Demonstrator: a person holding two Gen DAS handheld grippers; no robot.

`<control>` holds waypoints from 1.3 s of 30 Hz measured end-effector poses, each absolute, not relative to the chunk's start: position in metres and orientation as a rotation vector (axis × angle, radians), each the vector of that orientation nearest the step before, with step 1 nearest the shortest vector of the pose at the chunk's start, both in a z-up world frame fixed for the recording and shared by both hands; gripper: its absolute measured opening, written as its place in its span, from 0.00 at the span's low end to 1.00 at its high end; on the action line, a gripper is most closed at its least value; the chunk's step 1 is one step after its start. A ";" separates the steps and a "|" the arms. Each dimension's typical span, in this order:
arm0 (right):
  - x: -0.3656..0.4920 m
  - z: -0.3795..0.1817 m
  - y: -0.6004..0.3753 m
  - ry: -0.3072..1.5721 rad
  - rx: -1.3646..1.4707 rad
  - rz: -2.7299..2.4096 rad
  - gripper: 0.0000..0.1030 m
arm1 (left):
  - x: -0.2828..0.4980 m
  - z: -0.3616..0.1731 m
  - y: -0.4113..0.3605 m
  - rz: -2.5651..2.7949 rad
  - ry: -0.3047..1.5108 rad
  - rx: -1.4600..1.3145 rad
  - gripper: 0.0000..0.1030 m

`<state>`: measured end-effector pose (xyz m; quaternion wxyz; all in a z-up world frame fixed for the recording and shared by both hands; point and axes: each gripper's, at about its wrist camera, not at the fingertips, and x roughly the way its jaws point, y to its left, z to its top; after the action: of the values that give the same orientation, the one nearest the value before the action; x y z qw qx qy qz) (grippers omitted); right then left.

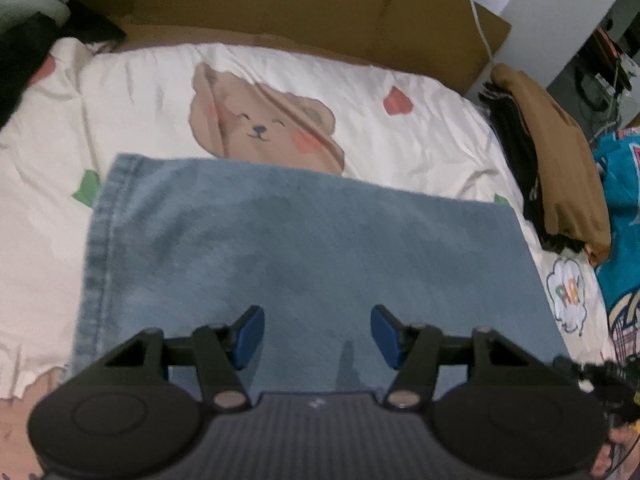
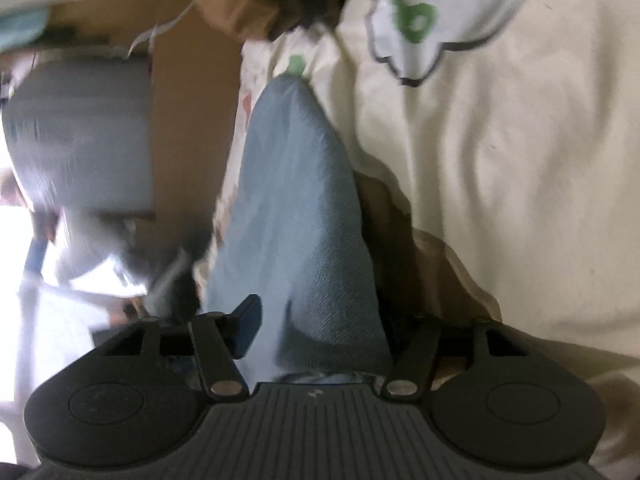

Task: Fold clothes
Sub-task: 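Press the folded jeans flat with the open left tool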

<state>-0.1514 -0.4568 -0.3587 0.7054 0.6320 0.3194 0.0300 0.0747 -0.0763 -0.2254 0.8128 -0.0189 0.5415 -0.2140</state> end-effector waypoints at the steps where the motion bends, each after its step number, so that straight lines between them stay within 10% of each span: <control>1: -0.151 -0.359 -0.457 0.713 1.403 0.053 0.40 | 0.073 -0.228 -0.078 -0.464 1.161 -0.036 0.59; 8: -0.146 -0.333 -0.454 0.672 1.330 0.082 0.15 | 0.062 -0.244 -0.089 -0.534 1.202 -0.010 0.59; 14: -0.144 -0.316 -0.457 0.648 1.329 0.072 0.14 | 0.050 -0.247 -0.097 -0.624 1.226 0.009 0.58; 20: -0.141 -0.316 -0.458 0.698 1.309 0.057 0.14 | 0.039 -0.263 -0.104 -0.680 1.301 0.018 0.35; 39: -0.146 -0.327 -0.453 0.764 1.277 -0.070 0.21 | 0.028 -0.268 -0.126 -0.752 1.334 0.168 0.29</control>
<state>-0.1458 -0.4533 -0.3273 0.7352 0.5811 0.3476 -0.0319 0.0282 -0.1257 -0.2681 0.7177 0.0761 0.6030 -0.3399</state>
